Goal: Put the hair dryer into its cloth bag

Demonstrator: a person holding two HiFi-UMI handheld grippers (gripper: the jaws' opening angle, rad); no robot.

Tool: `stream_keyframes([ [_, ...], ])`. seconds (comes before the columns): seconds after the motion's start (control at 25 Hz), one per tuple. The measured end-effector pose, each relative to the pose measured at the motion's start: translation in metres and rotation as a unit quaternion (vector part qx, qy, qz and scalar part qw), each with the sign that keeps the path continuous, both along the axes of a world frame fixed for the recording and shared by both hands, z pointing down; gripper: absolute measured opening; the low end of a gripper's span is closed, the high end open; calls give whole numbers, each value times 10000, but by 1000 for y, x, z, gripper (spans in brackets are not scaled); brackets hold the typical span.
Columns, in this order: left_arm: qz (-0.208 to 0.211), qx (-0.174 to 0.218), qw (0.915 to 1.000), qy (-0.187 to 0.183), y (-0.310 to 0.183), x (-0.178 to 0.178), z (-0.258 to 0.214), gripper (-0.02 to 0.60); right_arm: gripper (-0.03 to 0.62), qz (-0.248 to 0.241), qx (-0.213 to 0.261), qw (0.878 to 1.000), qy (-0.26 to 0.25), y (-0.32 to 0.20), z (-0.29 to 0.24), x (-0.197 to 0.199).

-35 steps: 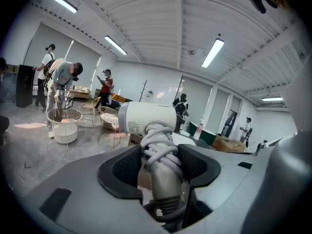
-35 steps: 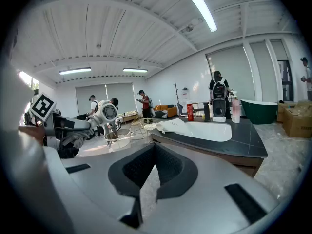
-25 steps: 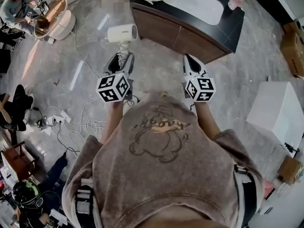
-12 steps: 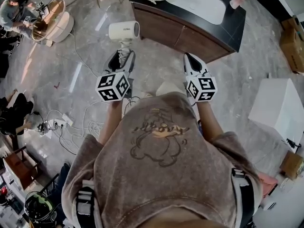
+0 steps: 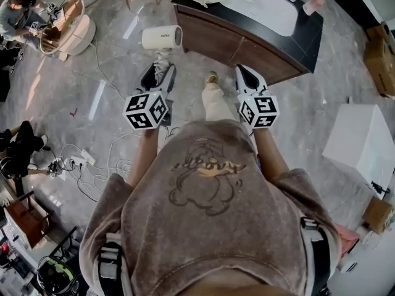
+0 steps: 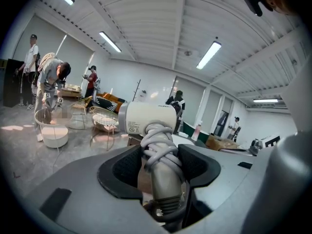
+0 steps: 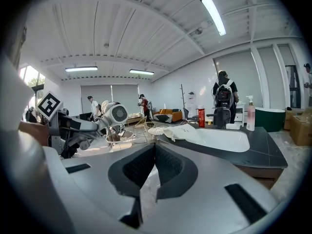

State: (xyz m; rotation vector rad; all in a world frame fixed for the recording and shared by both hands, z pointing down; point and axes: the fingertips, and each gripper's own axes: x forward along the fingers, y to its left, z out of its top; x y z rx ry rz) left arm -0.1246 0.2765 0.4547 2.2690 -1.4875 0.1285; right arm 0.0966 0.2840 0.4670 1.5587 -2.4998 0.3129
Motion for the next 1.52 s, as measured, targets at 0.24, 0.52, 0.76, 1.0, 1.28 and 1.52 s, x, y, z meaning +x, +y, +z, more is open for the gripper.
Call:
stream_keyframes([
  [0.24,-86,-2,10000,11,-35,-3,5,249,0,-106,39,9999,14,-42,4,-4],
  [0.52,-141,4,9999,-16,-95,-1,5,249,0,-202,73,9998,18,-109,4,-4],
  [0.76,-244,-62,9997,-26,-153,1,6,249,0,-242,29,9997,33,-170,1,1],
  [1.0,-317,-140,9994,-25,-211,8,2,249,0,-268,-43,9996,49,-228,-3,12],
  [1.28,-371,-168,9992,-29,-274,20,-6,249,0,-406,-65,9991,62,-293,-10,20],
  [1.52,-531,-186,9984,10,-325,24,-8,249,0,-602,-121,9981,56,-350,-8,23],
])
